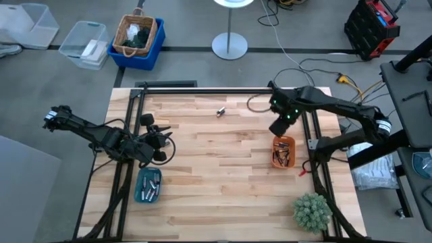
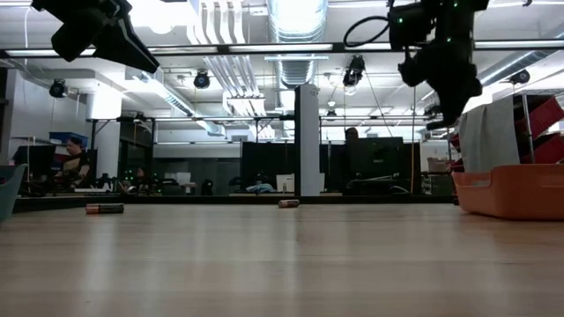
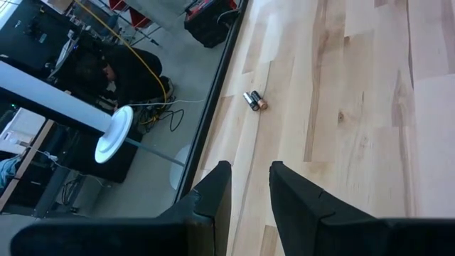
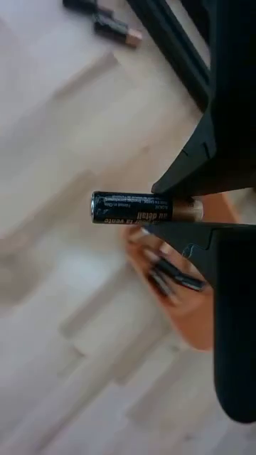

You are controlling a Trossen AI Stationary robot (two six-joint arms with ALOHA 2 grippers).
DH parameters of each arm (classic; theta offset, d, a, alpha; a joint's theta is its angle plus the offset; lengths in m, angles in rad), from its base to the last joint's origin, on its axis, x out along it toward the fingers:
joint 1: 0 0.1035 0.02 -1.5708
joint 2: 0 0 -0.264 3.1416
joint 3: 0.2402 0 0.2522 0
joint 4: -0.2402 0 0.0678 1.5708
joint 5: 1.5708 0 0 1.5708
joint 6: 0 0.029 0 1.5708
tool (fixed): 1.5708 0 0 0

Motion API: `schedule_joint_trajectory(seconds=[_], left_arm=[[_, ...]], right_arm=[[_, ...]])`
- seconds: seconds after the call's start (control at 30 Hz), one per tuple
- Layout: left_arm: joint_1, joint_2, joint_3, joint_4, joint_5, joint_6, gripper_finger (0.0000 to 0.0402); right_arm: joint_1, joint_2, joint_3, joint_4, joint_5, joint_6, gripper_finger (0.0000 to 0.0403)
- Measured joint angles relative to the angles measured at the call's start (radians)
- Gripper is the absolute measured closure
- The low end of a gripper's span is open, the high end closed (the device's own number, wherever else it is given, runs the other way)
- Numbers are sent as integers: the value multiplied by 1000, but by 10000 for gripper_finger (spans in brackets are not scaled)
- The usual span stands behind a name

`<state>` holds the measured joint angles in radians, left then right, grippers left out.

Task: Sort batteries
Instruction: Put the black battery into the orange bin

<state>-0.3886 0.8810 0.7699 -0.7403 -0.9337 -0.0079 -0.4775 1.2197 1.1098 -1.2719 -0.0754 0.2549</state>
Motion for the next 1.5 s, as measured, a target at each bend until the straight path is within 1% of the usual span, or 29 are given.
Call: schedule_joint_trajectory(seconds=[0.13,0.27,0.43,0.57,0.7,0.87,1.03,1.2,1.3,1.4,1.5], left_arm=[[0,0,0,0,0,0,324],[0,0,0,0,0,0,324],[0,0,0,0,0,0,324],[0,0,0,0,0,0,324],[0,0,0,0,-1,0,324],[0,0,0,0,-1,0,324],[0,0,0,0,-1,0,324],[0,0,0,0,-1,0,324],[0,0,0,0,-1,0,324],[0,0,0,0,-1,0,324],[0,0,0,0,0,0,324]], right_arm=[[104,-1,-29,-2,-17,19,369],[208,0,-71,-1,-59,-21,369],[333,0,-140,10,-56,-79,369],[393,0,-196,13,-44,-84,369],[409,0,-235,17,31,-59,369],[408,0,-252,36,73,-100,369],[408,-1,-252,71,76,-106,367],[408,-1,-252,83,76,-85,326],[407,-1,-252,83,76,-81,309],[407,-2,-252,82,76,-66,307],[407,-2,-252,82,76,-52,315]])
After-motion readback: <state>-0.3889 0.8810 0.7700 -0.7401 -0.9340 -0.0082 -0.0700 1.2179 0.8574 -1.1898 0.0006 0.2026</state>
